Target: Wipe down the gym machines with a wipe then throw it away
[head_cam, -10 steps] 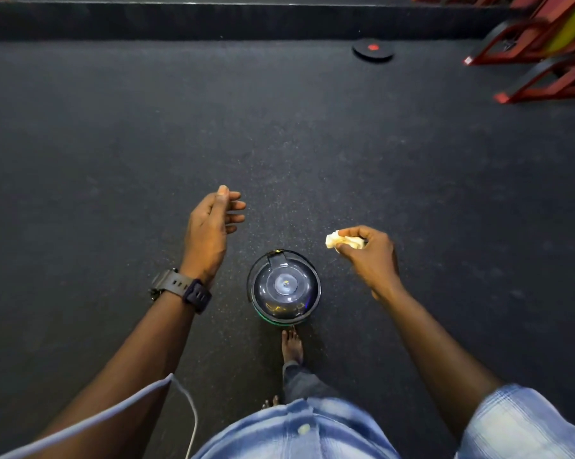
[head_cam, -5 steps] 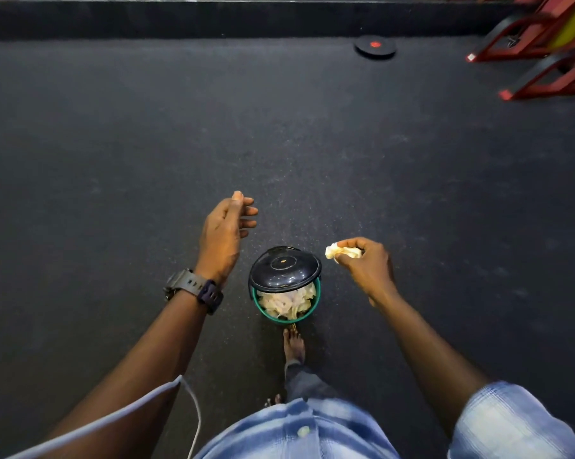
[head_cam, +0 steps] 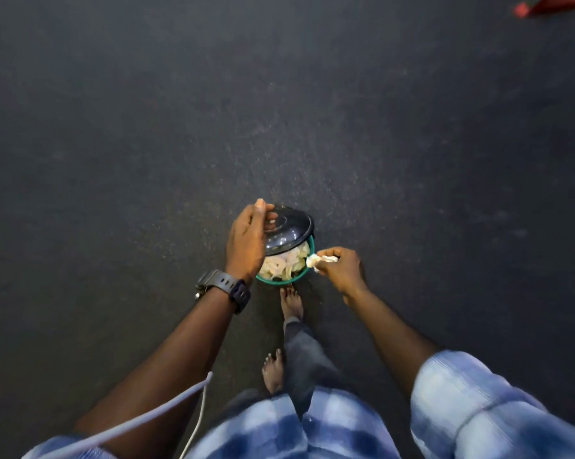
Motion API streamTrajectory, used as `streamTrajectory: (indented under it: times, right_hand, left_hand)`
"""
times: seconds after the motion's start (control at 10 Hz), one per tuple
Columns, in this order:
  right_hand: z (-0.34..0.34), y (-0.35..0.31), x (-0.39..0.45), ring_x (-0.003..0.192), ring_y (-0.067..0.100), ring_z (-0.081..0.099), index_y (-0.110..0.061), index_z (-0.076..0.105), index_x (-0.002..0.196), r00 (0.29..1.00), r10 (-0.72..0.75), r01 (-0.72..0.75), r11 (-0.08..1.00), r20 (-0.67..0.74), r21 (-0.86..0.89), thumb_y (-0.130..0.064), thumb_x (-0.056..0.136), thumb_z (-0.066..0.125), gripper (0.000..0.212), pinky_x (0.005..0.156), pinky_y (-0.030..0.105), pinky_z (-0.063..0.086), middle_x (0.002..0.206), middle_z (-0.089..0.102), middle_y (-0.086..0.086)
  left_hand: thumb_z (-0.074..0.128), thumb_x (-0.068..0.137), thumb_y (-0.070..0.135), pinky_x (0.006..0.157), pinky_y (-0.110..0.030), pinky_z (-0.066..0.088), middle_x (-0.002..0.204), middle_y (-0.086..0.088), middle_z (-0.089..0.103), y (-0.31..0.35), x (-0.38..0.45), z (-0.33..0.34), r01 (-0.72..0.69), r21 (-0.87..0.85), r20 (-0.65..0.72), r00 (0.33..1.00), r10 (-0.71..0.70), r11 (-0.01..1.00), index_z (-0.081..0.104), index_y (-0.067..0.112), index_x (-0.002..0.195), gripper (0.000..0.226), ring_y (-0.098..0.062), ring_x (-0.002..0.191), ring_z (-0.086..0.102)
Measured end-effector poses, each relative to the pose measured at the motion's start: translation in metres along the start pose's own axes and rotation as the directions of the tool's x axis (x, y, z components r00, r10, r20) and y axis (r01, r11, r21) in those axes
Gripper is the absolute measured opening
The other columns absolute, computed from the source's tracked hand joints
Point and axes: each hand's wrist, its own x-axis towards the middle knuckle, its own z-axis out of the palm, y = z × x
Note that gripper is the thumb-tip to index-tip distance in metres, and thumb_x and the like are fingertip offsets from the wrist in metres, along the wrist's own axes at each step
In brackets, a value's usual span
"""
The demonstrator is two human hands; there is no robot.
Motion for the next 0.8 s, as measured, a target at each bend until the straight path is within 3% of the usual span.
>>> streamTrajectory:
  times: [0.2,0.3,0.4,0.5,0.6,0.7,0.8]
  right_hand:
    - [0.054,0.045,0.054,0.083,0.025,0.071,-0.018,0.072,0.074,0.967,0.256,-0.254,0.953,0.004,0.165,-0.004,0.071,0.074,0.015,0.079,0.047,0.059,0.081,0.074,0.008]
    - [0.089,0.088,0.110,0.083,0.022,0.071,-0.024,0.071,0.070,0.953,0.301,-0.301,0.932,0.029,0.205,-0.019,0.068,0.074,0.006,0.081,0.047,0.059,0.082,0.074,0.003]
    - [0.117,0.102,0.150,0.090,0.022,0.068,-0.022,0.071,0.090,0.941,0.313,-0.339,0.894,0.131,0.292,-0.017,0.079,0.063,0.015,0.080,0.043,0.059,0.096,0.072,0.004]
    - [0.121,0.093,0.160,0.075,0.011,0.067,-0.019,0.067,0.102,0.921,0.299,-0.372,0.862,0.248,0.344,-0.012,0.088,0.055,0.020,0.058,0.025,0.052,0.090,0.071,-0.001]
    - [0.114,0.098,0.158,0.079,0.012,0.066,-0.020,0.068,0.101,0.935,0.343,-0.355,0.887,0.094,0.295,-0.014,0.089,0.053,0.020,0.058,0.025,0.052,0.095,0.072,0.001]
    - [0.090,0.064,0.141,0.088,0.016,0.059,-0.022,0.067,0.091,0.945,0.308,-0.281,0.936,-0.107,0.211,-0.009,0.088,0.052,0.020,0.073,0.032,0.049,0.093,0.067,-0.003]
    - [0.065,-0.001,0.126,0.091,0.013,0.057,-0.015,0.068,0.114,0.965,0.139,-0.107,0.983,-0.222,0.151,-0.010,0.085,0.060,0.030,0.081,0.029,0.048,0.102,0.066,-0.001]
  left_hand:
    - [0.037,0.099,0.045,0.081,-0.034,0.050,0.102,-0.007,0.071,-0.109,0.045,0.021,0.104,-0.050,-0.007,0.994,-0.105,0.993,0.067,0.022,0.098,0.037,-0.020,0.093,0.066]
    - [0.034,0.106,0.035,0.076,-0.028,0.048,0.104,-0.010,0.070,-0.157,0.075,0.026,0.123,-0.054,-0.022,0.992,-0.124,0.991,0.066,0.019,0.100,0.036,-0.018,0.091,0.065]
    - [0.032,0.106,0.036,0.076,-0.029,0.051,0.105,-0.012,0.070,-0.196,0.102,0.026,0.108,-0.016,-0.027,0.994,-0.109,0.994,0.066,0.016,0.103,0.039,-0.019,0.091,0.065]
    - [0.033,0.104,0.038,0.077,-0.030,0.053,0.106,-0.014,0.069,-0.211,0.120,0.018,0.093,-0.024,-0.036,0.995,-0.094,0.995,0.066,0.016,0.101,0.040,-0.020,0.092,0.064]
    - [0.033,0.105,0.039,0.075,-0.025,0.051,0.107,-0.012,0.070,-0.202,0.125,0.008,0.076,-0.035,-0.061,0.995,-0.078,0.996,0.066,0.018,0.100,0.039,-0.020,0.094,0.065]
    - [0.033,0.105,0.040,0.077,-0.027,0.051,0.106,-0.011,0.070,-0.162,0.123,0.000,0.040,-0.052,-0.076,0.996,-0.044,0.998,0.066,0.020,0.099,0.039,-0.021,0.096,0.066]
    - [0.035,0.104,0.041,0.075,-0.026,0.052,0.103,-0.009,0.069,-0.102,0.121,-0.007,-0.027,-0.122,-0.096,0.995,0.016,0.992,0.065,0.018,0.098,0.038,-0.019,0.093,0.066]
